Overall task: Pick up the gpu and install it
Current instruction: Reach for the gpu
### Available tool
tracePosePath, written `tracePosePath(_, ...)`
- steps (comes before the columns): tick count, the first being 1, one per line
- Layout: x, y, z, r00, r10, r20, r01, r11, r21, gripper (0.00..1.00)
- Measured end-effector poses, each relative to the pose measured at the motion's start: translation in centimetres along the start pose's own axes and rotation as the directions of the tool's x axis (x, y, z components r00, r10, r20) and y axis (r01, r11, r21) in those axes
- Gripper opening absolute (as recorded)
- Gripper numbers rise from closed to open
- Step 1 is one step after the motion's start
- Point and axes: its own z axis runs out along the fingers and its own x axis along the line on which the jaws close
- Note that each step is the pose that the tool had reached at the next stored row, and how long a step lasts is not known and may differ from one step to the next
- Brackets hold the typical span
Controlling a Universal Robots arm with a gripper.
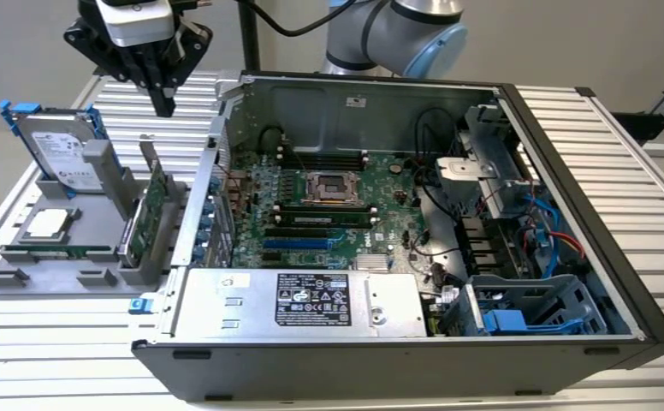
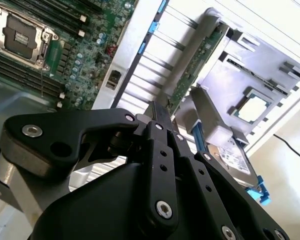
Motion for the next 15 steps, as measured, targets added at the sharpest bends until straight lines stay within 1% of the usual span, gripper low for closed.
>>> tracePosePath(10,0.17,-0.01,0.0,1.0,0.0,-0.0001,0.0,1.0,0.0,0.0)
tracePosePath(15,0.48,-0.04,-0.01,1.0,0.0,-0.0001,0.0,1.0,0.0,0.0)
